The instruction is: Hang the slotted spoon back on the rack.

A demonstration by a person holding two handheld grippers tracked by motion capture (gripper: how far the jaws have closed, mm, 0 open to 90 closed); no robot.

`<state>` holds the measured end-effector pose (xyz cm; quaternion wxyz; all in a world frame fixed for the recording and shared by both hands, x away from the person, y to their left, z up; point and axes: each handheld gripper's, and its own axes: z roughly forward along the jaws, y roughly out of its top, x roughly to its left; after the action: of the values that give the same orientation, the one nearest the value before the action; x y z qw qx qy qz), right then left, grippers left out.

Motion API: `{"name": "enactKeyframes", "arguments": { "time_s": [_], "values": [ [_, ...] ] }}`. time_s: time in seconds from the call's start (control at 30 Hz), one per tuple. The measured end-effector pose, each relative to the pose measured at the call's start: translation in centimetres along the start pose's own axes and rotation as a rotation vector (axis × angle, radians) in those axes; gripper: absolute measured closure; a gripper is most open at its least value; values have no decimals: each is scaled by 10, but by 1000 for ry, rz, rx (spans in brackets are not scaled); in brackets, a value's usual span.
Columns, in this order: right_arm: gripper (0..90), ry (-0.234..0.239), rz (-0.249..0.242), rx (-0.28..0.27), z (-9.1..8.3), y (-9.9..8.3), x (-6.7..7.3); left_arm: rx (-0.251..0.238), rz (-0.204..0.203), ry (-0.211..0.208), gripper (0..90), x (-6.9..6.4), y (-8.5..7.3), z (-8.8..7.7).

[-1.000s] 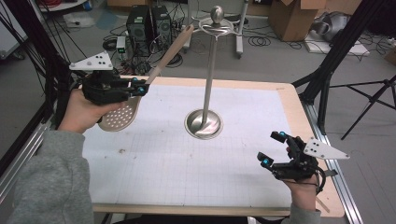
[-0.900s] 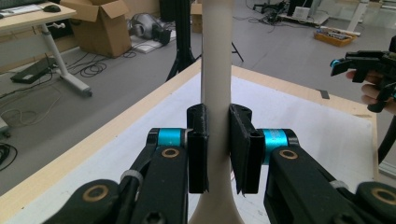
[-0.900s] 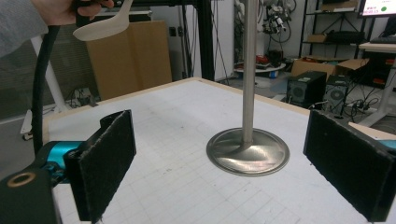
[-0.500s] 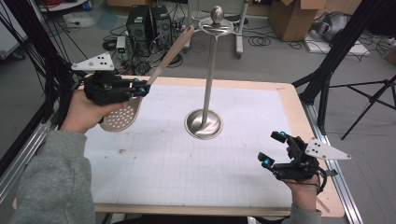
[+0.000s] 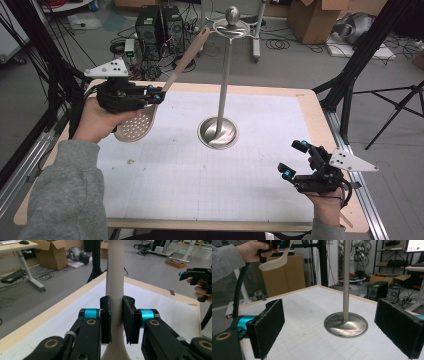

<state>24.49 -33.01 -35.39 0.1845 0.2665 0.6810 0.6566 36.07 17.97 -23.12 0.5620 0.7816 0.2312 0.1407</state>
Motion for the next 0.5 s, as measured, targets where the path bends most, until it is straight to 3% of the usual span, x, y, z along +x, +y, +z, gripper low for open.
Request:
{"name": "enactKeyframes", "arguments": {
  "time_s": [0.5],
  "values": [
    [82, 6, 4, -7, -1, 0, 0, 20, -4, 11, 778, -1, -1, 12]
  ]
}}
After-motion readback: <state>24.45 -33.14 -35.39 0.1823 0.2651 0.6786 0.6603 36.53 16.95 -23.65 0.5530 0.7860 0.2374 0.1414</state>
